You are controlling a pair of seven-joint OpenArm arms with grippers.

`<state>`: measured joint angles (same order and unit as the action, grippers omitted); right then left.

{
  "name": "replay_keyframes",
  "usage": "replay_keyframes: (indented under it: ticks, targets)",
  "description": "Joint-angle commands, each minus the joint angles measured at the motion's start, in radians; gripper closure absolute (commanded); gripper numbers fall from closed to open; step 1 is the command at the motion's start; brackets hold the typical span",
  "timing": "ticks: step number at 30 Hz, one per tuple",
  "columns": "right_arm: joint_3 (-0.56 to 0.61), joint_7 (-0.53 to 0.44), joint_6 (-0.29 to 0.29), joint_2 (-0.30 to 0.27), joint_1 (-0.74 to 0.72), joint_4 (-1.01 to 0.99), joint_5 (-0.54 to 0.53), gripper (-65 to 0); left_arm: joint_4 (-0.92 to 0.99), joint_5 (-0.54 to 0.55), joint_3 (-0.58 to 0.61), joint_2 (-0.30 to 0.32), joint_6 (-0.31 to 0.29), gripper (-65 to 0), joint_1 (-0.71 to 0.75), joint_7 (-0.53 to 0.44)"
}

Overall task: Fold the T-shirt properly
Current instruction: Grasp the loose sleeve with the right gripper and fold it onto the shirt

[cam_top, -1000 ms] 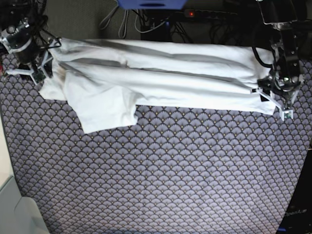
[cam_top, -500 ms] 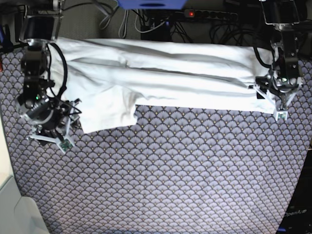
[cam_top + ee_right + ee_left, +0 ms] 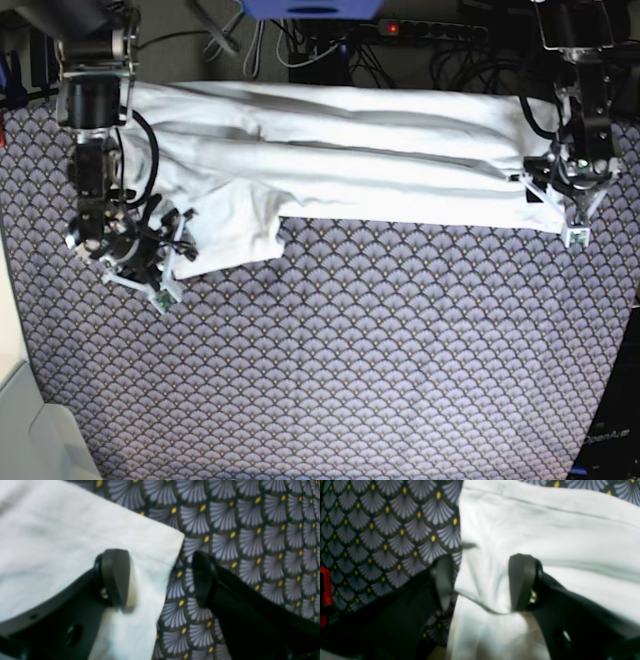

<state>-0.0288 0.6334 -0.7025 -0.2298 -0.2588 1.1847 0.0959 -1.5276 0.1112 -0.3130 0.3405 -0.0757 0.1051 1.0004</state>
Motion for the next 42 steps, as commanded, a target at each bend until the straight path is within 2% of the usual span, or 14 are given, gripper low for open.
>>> replay_keyframes:
  ticks: [1, 4, 6, 12, 16, 22, 27, 31, 42]
  targets:
    - [-0.001, 0.003, 0.004, -0.004, -0.026, -0.019, 0.017, -39.6, -0.018, -0.006, -0.005, 0.013, 0.001, -34.6, -0.011, -0.004]
    - [0.003, -0.001, 0.004, -0.009, -0.041, -0.062, 0.017, -38.2, -0.018, -0.006, -0.005, 0.013, 0.001, -34.6, -0.011, -0.004]
    - [0.005, -0.004, 0.004, -0.009, -0.047, -0.062, 0.017, -32.7, -0.018, -0.006, -0.005, 0.013, 0.001, -34.6, -0.011, -0.004]
    - [0.005, 0.003, 0.004, -0.010, -0.052, -0.052, 0.021, 0.0, -0.018, -0.006, -0.005, 0.012, 0.001, -34.6, -0.014, -0.004]
    - [-0.001, 0.004, 0.004, -0.030, 0.000, 0.076, 0.020, 0.0, -0.018, -0.006, -0.005, 0.010, 0.001, -34.6, -0.014, -0.004]
    - [-0.003, 0.013, 0.004, -0.032, 0.149, 0.390, 0.025, 0.0, -0.018, -0.006, -0.001, 0.010, -0.002, -34.7, -0.015, -0.004]
    - [-0.003, 0.111, 0.004, -0.029, 0.284, 0.631, 0.025, 0.0, -0.017, -0.006, -0.001, 0.010, -0.003, -34.7, -0.012, -0.005]
    - [-0.003, 0.130, 0.004, -0.029, 0.396, 0.779, 0.023, 0.0, -0.012, -0.006, -0.001, 0.016, -0.003, -34.7, -0.015, -0.007]
    - [-0.073, 0.125, 0.004, -0.039, 0.602, 0.829, 0.023, 0.0, -0.008, -0.006, -0.001, 0.018, -0.006, -34.7, -0.011, -0.010]
